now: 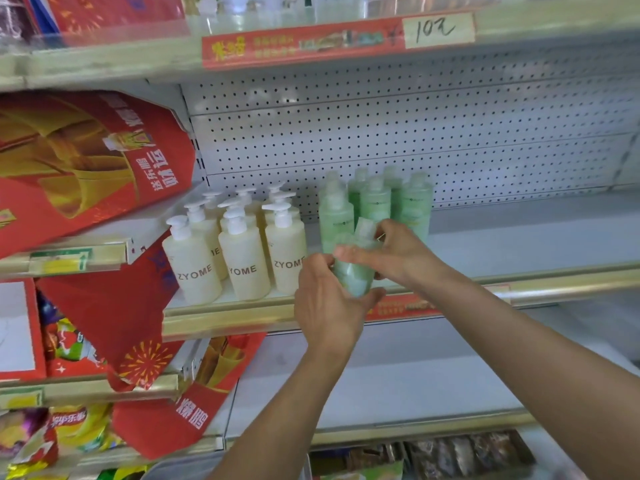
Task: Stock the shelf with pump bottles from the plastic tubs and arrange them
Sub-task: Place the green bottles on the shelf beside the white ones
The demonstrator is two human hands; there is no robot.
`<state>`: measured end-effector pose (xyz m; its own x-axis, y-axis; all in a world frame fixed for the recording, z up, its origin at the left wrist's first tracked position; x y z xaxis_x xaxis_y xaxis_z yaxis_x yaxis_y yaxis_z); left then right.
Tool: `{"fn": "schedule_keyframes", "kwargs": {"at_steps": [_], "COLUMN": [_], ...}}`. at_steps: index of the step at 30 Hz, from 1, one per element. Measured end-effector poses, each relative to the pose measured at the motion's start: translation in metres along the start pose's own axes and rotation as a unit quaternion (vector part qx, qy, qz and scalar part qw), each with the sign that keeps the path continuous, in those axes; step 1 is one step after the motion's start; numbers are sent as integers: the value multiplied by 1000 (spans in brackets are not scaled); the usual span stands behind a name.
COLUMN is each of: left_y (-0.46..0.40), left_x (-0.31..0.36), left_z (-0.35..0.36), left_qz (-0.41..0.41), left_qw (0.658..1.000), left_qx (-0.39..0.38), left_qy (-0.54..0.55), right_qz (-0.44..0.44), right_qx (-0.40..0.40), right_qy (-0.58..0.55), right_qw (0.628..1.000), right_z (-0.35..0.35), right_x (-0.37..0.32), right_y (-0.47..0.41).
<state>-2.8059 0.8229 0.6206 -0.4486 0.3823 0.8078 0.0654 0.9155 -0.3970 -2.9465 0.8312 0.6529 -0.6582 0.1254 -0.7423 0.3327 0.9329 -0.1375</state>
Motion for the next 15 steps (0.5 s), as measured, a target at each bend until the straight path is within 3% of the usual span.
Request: {"fn": "schedule_keyframes", "kwargs": {"at_steps": [6, 9, 12, 15], "left_y": [-12, -32, -60, -82], "left_x": [23, 32, 43, 51], "left_z": [14, 1, -8, -1], "left_qz": [69, 113, 154, 175], "left_qw": [993, 989, 987, 981], "left_qx": [-81, -64, -39, -69], "left_qy": [54, 74, 38, -57], "right_qz": [-31, -51, -71, -83], "right_qx": [65, 89, 83, 61], "right_qy": [-25, -21, 7, 13], "right_qw": [997, 994, 994, 995], "right_z": [-47, -69, -77, -73], "right_x": [2, 4, 7, 8], "right_y": [-3, -16, -33, -44]}}
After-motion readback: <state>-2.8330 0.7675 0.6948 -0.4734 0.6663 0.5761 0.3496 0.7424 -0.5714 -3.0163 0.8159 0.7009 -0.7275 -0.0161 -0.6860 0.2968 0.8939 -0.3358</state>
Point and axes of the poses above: each hand's wrist, its own y-axis away from the middle knuckle, its own z-axis out of the palm, x = y × z, the point moved 8 cm from there along -y, towards the middle knuckle, and after that the axes turned 11 degrees about y, right-handed, at the moved point
